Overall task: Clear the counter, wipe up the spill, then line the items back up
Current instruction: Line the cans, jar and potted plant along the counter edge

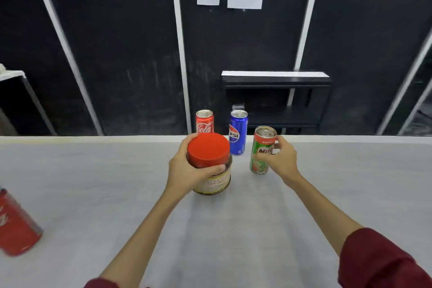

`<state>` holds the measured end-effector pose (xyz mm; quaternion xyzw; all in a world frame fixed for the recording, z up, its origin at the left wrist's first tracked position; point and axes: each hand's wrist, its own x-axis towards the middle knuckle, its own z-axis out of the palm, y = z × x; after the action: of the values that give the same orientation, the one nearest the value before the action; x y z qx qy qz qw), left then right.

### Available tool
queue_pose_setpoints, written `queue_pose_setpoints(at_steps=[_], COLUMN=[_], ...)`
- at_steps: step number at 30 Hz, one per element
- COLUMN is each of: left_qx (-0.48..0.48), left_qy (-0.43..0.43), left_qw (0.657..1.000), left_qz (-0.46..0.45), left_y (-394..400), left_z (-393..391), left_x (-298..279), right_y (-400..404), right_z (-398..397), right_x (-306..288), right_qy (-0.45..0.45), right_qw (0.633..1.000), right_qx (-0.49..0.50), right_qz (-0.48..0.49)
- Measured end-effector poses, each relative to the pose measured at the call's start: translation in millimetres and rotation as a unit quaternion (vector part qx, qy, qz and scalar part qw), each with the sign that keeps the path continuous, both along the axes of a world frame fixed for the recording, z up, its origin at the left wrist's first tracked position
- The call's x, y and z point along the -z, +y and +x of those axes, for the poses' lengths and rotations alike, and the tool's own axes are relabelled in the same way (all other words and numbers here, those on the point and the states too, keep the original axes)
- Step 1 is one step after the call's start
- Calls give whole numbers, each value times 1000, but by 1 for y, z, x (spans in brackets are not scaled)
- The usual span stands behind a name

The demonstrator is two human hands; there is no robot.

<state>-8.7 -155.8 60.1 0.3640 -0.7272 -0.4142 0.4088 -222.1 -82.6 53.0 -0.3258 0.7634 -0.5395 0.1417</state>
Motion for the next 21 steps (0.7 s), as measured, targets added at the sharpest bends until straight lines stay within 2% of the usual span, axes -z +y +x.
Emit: queue_pose_setpoints(at_steps=[5, 10, 15, 21], left_qx=[52, 42, 37, 14], left_qy=[25, 26, 3, -8], left_qw=[998, 999, 999, 1000], left_qz=[17, 21, 18, 19], left_y=[16, 17, -1, -27], left_z=[-119, -210, -259, -280], left_x=[1, 1, 13, 25], right_y=[37, 41, 29, 13], right_z=[-86, -149, -188, -219], right_x=[-1, 1, 11, 21], right_qy=[29, 40, 32, 8], right_qw=[998, 997, 998, 999], right_qx=[51, 62, 51, 48], right_qz=[24, 24, 30, 21])
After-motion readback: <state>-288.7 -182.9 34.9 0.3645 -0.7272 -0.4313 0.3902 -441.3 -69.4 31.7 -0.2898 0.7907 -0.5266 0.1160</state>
